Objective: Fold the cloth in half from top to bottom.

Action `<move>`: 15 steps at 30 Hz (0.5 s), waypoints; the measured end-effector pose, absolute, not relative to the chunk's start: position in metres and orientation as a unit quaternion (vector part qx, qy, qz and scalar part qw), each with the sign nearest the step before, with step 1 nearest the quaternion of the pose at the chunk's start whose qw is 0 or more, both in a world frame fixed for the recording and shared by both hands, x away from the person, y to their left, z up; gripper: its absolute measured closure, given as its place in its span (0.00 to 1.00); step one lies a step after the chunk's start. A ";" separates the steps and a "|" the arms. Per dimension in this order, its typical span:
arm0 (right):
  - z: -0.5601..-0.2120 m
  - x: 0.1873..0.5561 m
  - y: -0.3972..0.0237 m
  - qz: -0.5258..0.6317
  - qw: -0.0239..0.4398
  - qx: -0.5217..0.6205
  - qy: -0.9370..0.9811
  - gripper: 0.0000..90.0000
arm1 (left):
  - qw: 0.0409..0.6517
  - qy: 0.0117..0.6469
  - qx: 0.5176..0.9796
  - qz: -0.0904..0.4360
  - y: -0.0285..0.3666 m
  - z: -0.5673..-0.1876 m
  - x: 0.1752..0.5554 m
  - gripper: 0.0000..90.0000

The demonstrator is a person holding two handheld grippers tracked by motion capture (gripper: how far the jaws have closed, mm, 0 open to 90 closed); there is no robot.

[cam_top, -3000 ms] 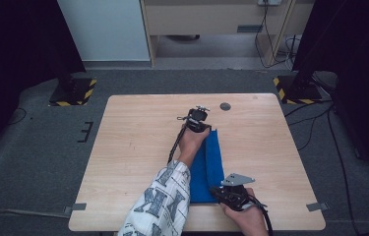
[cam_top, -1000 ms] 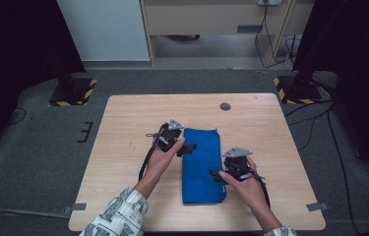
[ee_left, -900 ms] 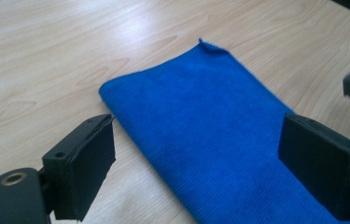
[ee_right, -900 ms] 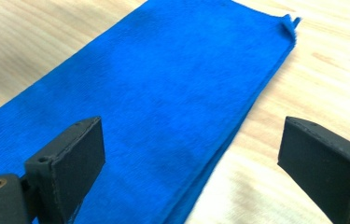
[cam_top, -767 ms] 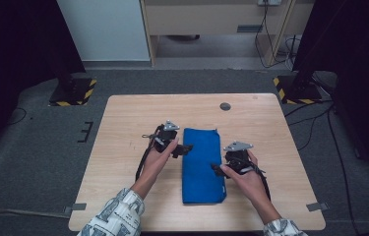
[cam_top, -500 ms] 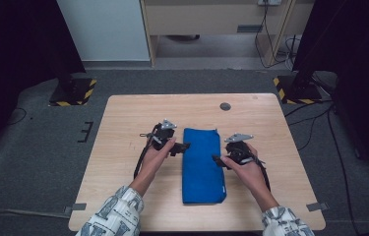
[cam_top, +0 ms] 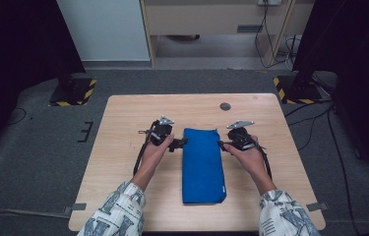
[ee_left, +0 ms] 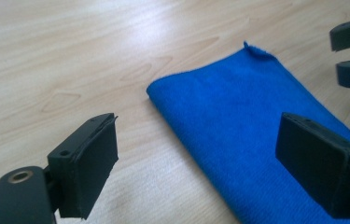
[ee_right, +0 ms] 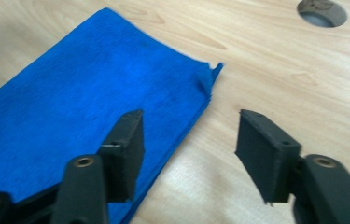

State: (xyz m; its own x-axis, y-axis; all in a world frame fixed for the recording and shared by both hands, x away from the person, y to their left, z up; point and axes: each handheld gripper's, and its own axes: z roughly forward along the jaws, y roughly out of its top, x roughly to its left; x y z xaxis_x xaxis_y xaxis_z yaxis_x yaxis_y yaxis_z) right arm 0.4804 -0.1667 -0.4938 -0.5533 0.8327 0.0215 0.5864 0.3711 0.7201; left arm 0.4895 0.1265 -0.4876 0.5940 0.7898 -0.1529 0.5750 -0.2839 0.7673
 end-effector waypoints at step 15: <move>-0.502 0.504 -0.161 0.333 0.180 0.454 0.807 0.57 | 0.412 0.430 0.794 0.121 0.125 -0.488 0.502 0.16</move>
State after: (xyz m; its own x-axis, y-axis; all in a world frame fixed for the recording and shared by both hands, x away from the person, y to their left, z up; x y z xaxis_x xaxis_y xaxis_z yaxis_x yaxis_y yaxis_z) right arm 0.5037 -0.1607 -0.5016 -0.5222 0.8528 0.0111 0.6128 0.3661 0.7003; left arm 0.5024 0.1247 -0.4877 0.6010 0.7828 -0.1615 0.5830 -0.2911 0.7585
